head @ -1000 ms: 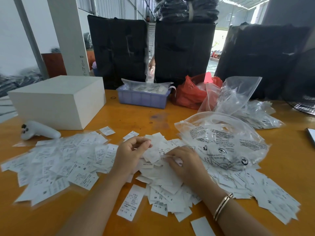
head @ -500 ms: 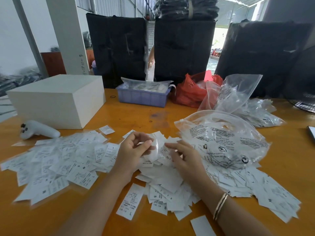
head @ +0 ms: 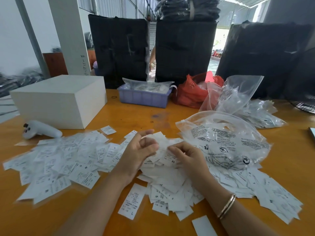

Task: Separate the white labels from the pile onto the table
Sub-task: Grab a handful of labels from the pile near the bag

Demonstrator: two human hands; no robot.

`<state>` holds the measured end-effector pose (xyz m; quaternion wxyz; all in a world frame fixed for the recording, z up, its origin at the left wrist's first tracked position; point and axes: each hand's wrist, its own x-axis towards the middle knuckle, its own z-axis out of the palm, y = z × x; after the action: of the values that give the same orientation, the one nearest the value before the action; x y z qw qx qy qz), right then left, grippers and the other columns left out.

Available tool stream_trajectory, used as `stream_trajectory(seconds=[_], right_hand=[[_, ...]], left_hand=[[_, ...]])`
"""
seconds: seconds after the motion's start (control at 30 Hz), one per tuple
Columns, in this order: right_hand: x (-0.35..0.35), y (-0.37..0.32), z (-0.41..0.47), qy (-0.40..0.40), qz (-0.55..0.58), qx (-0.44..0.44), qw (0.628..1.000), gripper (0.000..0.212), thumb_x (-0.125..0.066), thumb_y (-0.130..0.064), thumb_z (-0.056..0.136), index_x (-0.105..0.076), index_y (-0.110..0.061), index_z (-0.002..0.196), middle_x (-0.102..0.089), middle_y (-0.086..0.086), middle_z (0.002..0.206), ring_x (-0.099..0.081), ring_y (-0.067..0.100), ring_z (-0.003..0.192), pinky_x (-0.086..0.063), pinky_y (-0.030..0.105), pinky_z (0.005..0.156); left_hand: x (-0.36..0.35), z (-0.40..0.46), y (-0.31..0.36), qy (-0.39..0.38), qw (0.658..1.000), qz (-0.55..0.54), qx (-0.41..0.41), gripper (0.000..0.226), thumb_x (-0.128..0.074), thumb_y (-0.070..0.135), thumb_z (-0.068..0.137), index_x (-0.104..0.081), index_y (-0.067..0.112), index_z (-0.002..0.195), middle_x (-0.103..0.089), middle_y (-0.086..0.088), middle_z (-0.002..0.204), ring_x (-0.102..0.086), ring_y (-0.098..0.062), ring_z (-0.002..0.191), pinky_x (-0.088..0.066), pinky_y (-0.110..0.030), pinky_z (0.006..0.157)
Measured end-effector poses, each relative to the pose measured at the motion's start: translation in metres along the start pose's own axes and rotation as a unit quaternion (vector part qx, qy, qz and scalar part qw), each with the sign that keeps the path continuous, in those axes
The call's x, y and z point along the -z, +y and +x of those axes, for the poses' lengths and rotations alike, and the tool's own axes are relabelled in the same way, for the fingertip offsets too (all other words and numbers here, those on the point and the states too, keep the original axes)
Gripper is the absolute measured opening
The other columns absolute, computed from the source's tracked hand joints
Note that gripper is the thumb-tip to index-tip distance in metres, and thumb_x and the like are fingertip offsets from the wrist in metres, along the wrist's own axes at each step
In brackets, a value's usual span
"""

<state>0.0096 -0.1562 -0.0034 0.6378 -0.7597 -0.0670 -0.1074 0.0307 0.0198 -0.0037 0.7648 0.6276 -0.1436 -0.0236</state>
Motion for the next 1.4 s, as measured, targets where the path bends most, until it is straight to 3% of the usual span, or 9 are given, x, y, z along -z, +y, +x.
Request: stream_trajectory(seconds=[0.1,0.23,0.4,0.5,0.67,0.77,1.0,1.2,1.4], right_hand=[[-0.002,0.000,-0.001,-0.019,-0.058,0.028,0.998,0.010,-0.070,-0.019,0.083,-0.070,-0.018,0.073,-0.064,-0.001,0.071,-0.055,0.004,0.064,-0.045,0.019,0.061],[-0.005,-0.002,-0.001,-0.017,-0.087,0.078,0.993,0.010,-0.067,-0.014,0.086,-0.071,-0.019,0.078,-0.064,-0.004,0.073,-0.053,-0.001,0.064,-0.041,0.014,0.060],[-0.001,-0.002,-0.003,0.061,0.101,0.038,0.992,0.030,-0.061,-0.002,0.088,-0.068,-0.029,0.099,-0.064,-0.007,0.072,-0.056,0.007,0.067,-0.048,0.018,0.063],[-0.001,-0.002,-0.003,0.094,0.207,0.029,0.973,0.041,-0.063,0.000,0.085,-0.059,-0.028,0.114,-0.059,-0.012,0.067,-0.062,0.008,0.069,-0.051,0.017,0.066],[-0.005,-0.006,-0.006,0.091,0.257,0.028,0.962,0.021,-0.065,-0.002,0.084,-0.069,-0.022,0.090,-0.071,0.000,0.082,-0.068,0.017,0.076,-0.053,0.020,0.063],[-0.006,-0.006,-0.007,0.089,0.231,0.046,0.968,0.028,-0.064,0.000,0.085,-0.068,-0.026,0.074,-0.070,0.001,0.080,-0.068,0.016,0.076,-0.053,0.019,0.063],[-0.009,-0.007,-0.007,0.068,0.175,0.073,0.980,0.033,-0.063,-0.003,0.086,-0.067,-0.032,0.072,-0.069,-0.004,0.077,-0.067,0.013,0.076,-0.053,0.019,0.066],[-0.011,-0.004,-0.008,0.067,0.161,0.073,0.982,0.018,-0.065,-0.002,0.085,-0.064,-0.019,0.079,-0.068,-0.003,0.074,-0.065,0.014,0.073,-0.053,0.020,0.067],[-0.010,-0.004,-0.008,0.092,0.162,0.068,0.980,0.021,-0.063,0.000,0.086,-0.062,-0.020,0.079,-0.068,-0.003,0.076,-0.066,0.016,0.076,-0.053,0.021,0.067]], left_hand=[[-0.003,-0.003,0.002,-0.023,0.998,0.058,0.031,0.030,-0.077,0.038,0.074,-0.067,0.036,0.102,-0.071,0.007,0.091,-0.067,-0.009,0.085,-0.053,-0.018,0.074],[-0.005,-0.002,-0.005,0.032,0.994,0.102,0.023,0.002,-0.072,0.024,0.082,-0.073,0.026,0.080,-0.073,0.002,0.080,-0.067,-0.007,0.071,-0.051,-0.013,0.063],[-0.004,-0.001,-0.003,0.073,0.996,0.053,0.021,0.035,-0.074,0.052,0.060,-0.076,0.022,0.079,-0.072,0.000,0.074,-0.066,-0.006,0.069,-0.052,-0.015,0.065],[-0.005,0.000,-0.002,0.080,0.996,0.039,0.009,0.044,-0.073,0.055,0.056,-0.076,0.019,0.079,-0.072,-0.001,0.073,-0.065,-0.007,0.068,-0.053,-0.016,0.067],[-0.004,0.000,-0.002,0.088,0.995,0.039,0.003,0.051,-0.072,0.057,0.055,-0.074,0.013,0.082,-0.071,-0.001,0.073,-0.063,-0.006,0.066,-0.054,-0.016,0.067],[-0.004,0.001,-0.002,0.089,0.995,0.035,0.008,0.056,-0.073,0.053,0.058,-0.070,0.005,0.087,-0.071,-0.001,0.074,-0.064,-0.006,0.067,-0.052,-0.015,0.065],[-0.003,0.000,-0.003,0.062,0.997,0.041,0.015,0.033,-0.073,0.051,0.062,-0.072,0.019,0.072,-0.071,0.001,0.074,-0.065,-0.006,0.069,-0.051,-0.015,0.066],[-0.004,-0.001,-0.003,0.041,0.998,0.052,0.023,0.034,-0.073,0.057,0.060,-0.073,0.025,0.071,-0.072,0.002,0.076,-0.065,-0.004,0.070,-0.051,-0.014,0.066],[-0.003,0.000,-0.003,0.044,0.998,0.040,0.029,0.037,-0.074,0.057,0.057,-0.074,0.023,0.070,-0.073,0.000,0.078,-0.066,-0.007,0.073,-0.051,-0.015,0.068]])
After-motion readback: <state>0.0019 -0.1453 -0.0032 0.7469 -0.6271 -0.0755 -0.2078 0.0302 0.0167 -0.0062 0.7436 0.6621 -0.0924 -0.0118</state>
